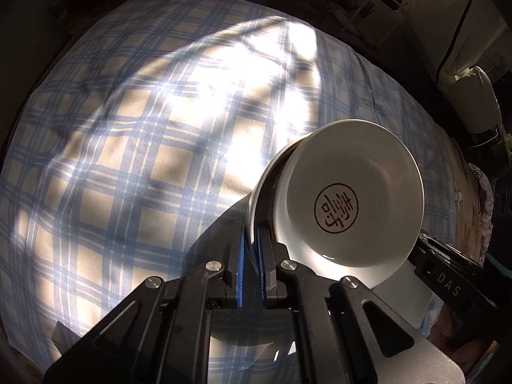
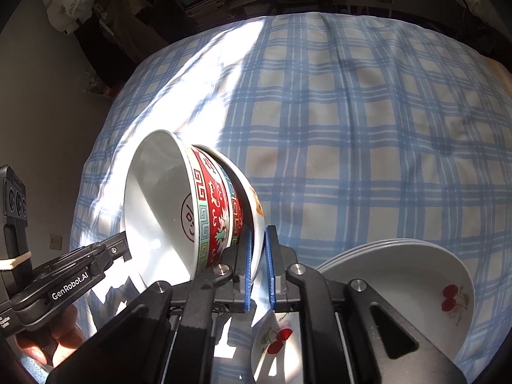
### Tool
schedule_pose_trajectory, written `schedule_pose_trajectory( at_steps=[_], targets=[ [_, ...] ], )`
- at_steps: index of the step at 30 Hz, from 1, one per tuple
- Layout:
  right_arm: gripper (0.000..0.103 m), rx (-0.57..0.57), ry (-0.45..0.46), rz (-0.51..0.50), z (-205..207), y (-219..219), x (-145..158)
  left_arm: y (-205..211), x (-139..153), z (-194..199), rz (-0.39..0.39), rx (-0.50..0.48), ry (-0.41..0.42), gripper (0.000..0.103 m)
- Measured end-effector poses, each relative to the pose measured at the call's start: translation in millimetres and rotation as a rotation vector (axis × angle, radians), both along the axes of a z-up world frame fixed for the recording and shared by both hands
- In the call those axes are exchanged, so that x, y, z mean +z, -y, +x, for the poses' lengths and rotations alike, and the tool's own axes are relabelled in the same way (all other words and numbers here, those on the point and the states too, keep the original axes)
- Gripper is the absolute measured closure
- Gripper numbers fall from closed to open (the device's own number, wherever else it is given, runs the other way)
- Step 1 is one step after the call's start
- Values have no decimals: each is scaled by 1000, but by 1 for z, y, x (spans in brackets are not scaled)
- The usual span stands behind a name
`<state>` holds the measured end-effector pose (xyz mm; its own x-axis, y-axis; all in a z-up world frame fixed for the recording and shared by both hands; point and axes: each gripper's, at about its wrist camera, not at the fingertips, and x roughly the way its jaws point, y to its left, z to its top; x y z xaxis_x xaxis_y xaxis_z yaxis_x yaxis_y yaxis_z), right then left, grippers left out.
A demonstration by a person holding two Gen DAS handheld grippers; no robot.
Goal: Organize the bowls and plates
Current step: 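Lift the bowl stack with both grippers and carry it onto the cherry plate stack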
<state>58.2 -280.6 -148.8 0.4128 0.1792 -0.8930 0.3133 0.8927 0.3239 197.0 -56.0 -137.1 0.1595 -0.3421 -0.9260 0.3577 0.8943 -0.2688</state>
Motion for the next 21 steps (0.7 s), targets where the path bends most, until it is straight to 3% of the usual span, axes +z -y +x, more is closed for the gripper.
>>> schedule_pose_trajectory(
  at_steps=[7,13,21],
  targets=[
    [92,-18,28,9,-8,5,12,5,20,-9,12,-17,54,98],
    [92,-17,43,-20,-17,9,37,11,41,-19,1,-19,44,98],
    [93,-42,56,-40,-56,21,62,28,73,-52,-20,-51,75,98]
  ],
)
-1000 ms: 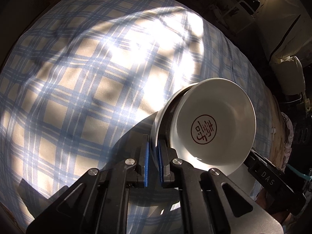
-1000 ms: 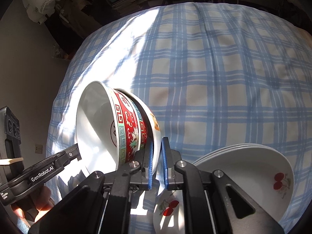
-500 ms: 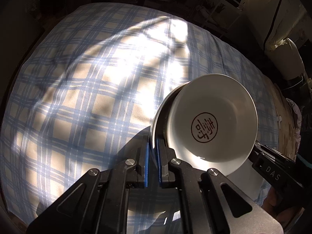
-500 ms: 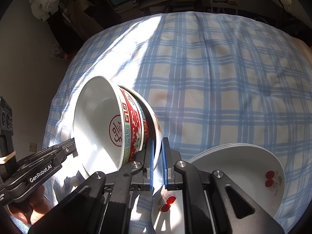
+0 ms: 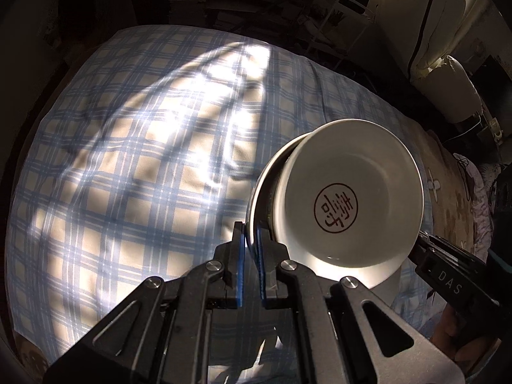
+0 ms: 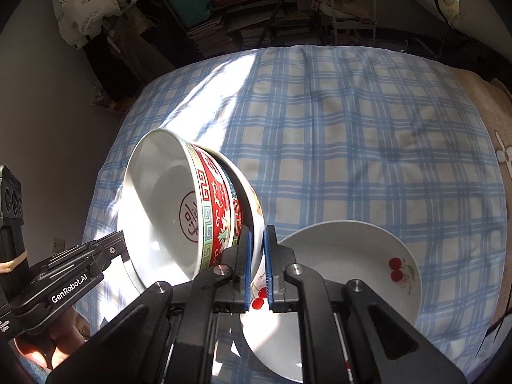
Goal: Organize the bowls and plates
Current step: 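Lift the bowl stack with both grippers and carry it onto the cherry plate stack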
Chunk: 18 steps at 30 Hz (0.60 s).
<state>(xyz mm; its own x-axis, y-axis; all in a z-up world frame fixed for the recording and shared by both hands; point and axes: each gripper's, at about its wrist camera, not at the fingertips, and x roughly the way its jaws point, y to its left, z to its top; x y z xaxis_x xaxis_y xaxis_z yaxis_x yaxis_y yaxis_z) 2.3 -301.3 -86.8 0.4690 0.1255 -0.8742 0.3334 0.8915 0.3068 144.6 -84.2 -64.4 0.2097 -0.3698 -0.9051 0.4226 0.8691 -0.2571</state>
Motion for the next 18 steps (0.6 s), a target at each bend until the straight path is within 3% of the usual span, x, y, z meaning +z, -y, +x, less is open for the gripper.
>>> schedule_pose_trajectory(
  at_steps=[7,18],
  targets=[
    [93,-65,-13,2,-43,25,2,26,4,-38,4,-55,-1,98],
    [93,-162,-68,43,-85,55,-25,55,-24,-74,57,-116,-58,98]
  ],
)
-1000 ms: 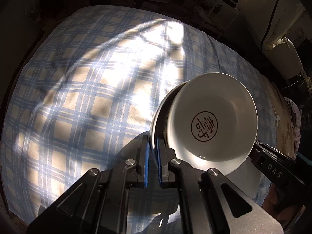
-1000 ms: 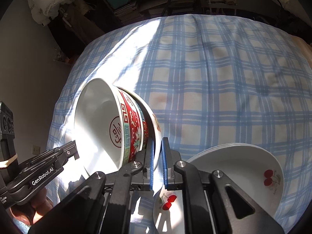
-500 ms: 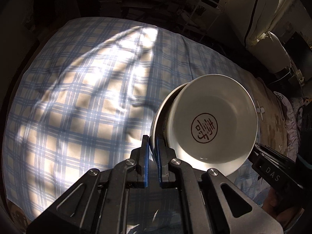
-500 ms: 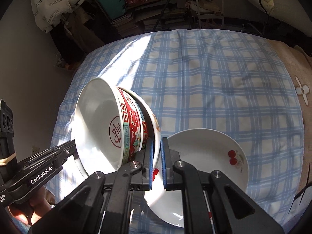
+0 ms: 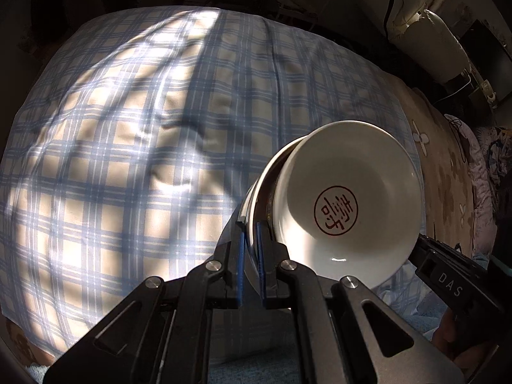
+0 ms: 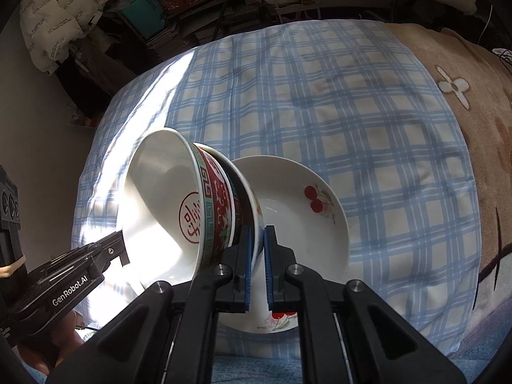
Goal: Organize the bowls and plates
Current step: 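Lift the bowl stack with both grippers and carry it onto the cherry plate stack, then lower the bowl stack onto the plates and open both grippers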
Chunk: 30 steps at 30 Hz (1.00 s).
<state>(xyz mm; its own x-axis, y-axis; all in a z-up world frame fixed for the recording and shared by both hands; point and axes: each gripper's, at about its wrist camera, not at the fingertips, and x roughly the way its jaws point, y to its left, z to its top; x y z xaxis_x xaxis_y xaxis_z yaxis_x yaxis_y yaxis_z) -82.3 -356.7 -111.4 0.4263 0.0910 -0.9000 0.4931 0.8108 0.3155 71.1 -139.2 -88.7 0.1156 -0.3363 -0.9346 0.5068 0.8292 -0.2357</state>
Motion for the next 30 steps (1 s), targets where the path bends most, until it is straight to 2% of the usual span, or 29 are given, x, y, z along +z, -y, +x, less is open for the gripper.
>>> schedule_pose_trajectory(
  at_steps=[8,14,18,23,26,30],
  targets=[
    [94,-60,-46,33,-10,18,-22,20,-26,-14,72,-49,-15,97],
    [93,-46,-28,46,-4,18,-27,18,-28,-12,83,-34,21,97],
    [93,-30,-19,38,0,15,-27,15,-27,-12,95,-27,56,95],
    [93,-22,-22,37,2,15,-27,13,-26,-15,118,-24,97,85],
    [93,-15,-33,26,1,13,-25,10,-23,-17,120,-23,94,86],
    [89,-22,20,-29,-4,13,-5,5,-2,-24,130,-22,190,82]
  ],
)
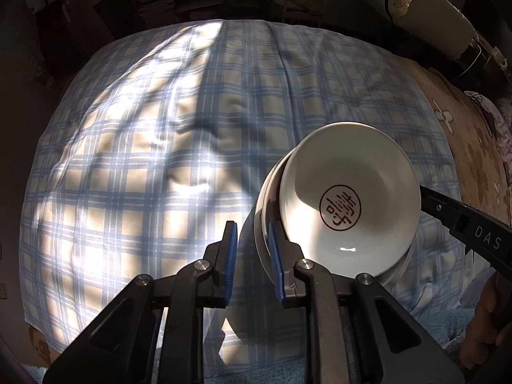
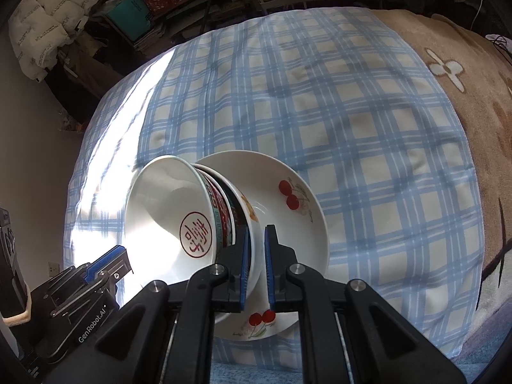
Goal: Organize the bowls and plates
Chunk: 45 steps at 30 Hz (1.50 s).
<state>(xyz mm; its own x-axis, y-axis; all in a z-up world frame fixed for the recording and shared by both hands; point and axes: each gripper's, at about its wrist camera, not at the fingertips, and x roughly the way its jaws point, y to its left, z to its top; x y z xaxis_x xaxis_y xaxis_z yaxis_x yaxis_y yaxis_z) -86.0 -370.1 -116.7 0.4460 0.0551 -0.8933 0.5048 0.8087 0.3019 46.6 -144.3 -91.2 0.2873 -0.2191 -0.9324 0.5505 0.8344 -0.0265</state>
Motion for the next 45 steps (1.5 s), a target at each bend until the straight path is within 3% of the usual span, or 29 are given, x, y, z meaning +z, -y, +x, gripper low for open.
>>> schedule_pose_trajectory(
  at_steps=[4,9,11,13,18,22,27,31,36,45],
  targets=[
    [74,5,38,-27,-8,-1,18,-10,15,-4,2,17,42,74],
    [53,44,112,-54,-22,-10,46,-29,38,-21,31,40,159,67],
    [47,62,155,-75,-30,-16,61,-39,52,-28,31,51,221,51],
    [34,87,206,-96,-39,-23,74,-49,68,-37,23,63,296,37],
    [11,142,326,-197,-67,-40,104,-71,106,-56,-5,93,445,21],
    [0,151,434,-283,-89,-50,124,-91,129,-72,-60,135,517,12],
    [0,147,549,-398,-108,-62,141,-106,138,-92,-24,134,595,7],
    [0,155,577,-408,-109,-63,143,-116,135,-103,-26,159,625,6],
    [0,161,578,-410,-107,-63,137,-130,137,-107,-59,226,689,6],
    [0,175,555,-464,-101,-71,131,-147,128,-95,-101,278,660,6]
  ],
)
